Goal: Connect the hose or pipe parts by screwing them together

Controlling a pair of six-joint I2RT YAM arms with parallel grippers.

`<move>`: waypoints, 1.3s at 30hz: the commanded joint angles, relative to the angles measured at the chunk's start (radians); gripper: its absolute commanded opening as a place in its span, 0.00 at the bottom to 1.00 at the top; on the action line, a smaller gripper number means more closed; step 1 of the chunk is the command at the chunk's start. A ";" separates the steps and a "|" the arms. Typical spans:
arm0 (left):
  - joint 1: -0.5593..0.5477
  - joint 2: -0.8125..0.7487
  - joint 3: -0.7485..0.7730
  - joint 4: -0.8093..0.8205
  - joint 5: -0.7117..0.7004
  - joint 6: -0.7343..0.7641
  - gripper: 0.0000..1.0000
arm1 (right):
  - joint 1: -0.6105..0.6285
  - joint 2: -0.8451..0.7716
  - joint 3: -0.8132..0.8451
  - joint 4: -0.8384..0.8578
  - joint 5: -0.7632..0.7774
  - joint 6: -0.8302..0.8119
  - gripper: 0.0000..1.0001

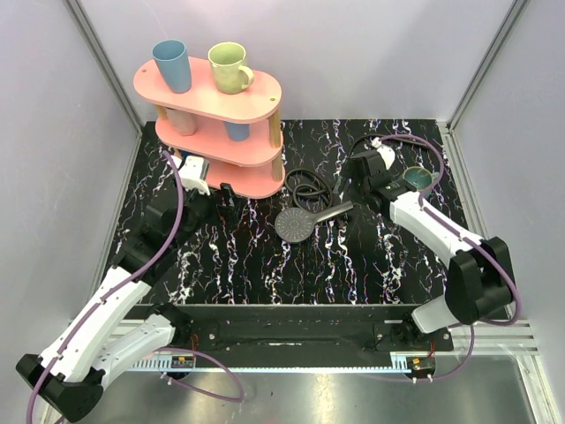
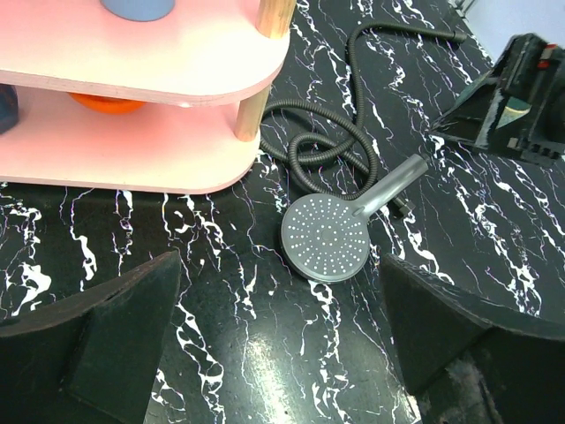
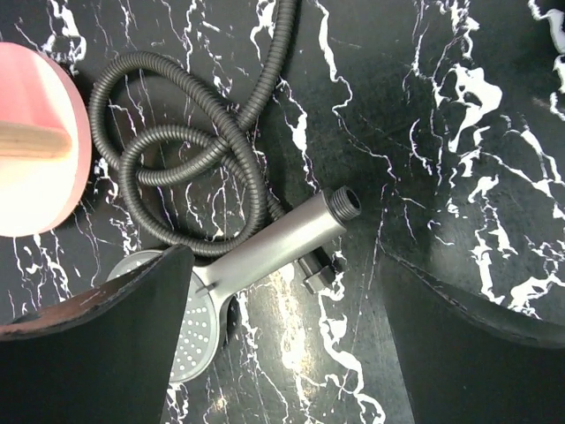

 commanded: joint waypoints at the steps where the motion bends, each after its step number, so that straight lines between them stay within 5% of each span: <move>1: -0.001 -0.022 0.036 0.030 -0.006 0.013 0.99 | -0.051 0.040 0.043 0.068 -0.108 -0.028 0.96; 16: -0.001 -0.032 0.031 0.030 -0.012 0.011 0.99 | -0.198 0.119 -0.089 0.208 -0.233 0.085 0.93; 30: -0.002 -0.027 0.023 0.042 0.005 0.020 0.99 | -0.215 0.241 -0.126 0.334 -0.409 0.187 0.86; 39: -0.001 -0.024 0.025 0.037 0.000 0.019 0.99 | -0.215 0.263 -0.192 0.514 -0.506 0.165 0.66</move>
